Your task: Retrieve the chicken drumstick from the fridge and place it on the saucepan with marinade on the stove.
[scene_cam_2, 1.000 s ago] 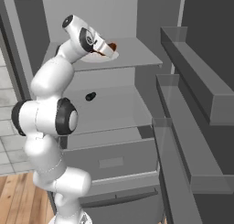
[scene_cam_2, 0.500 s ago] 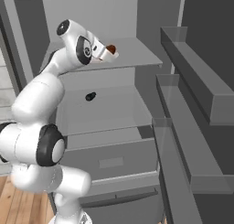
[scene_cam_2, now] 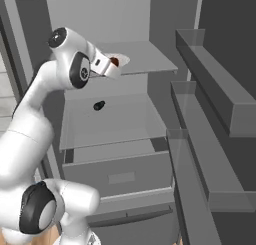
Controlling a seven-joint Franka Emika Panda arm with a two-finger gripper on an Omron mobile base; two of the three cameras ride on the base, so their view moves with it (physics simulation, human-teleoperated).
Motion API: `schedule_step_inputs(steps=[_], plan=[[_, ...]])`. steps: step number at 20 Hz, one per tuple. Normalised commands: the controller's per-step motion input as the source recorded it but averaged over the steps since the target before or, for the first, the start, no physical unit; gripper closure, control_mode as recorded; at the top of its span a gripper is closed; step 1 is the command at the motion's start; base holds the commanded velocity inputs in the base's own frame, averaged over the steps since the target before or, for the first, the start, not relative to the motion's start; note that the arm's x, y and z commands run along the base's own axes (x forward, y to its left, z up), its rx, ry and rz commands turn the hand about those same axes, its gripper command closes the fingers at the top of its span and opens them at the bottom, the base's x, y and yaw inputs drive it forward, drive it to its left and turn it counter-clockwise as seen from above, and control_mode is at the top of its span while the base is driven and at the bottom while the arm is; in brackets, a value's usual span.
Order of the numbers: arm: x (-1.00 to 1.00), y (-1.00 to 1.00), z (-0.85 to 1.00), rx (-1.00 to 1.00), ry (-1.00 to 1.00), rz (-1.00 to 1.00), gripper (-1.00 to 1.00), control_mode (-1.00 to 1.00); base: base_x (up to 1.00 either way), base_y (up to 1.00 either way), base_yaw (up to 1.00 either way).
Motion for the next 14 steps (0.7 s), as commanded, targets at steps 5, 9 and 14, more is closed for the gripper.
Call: schedule_step_inputs(steps=[5,9,14], plan=[[-1.0,0.11,0.0,0.0,0.09,0.08,1.0,-1.0,0.0,0.0,0.0],[-1.0,0.23,0.04,0.0,0.13,0.04,1.0,-1.0,0.0,0.0,0.0],[-0.97,0.2,0.0,0.0,0.07,0.05,1.0,-1.0,0.0,0.0,0.0]])
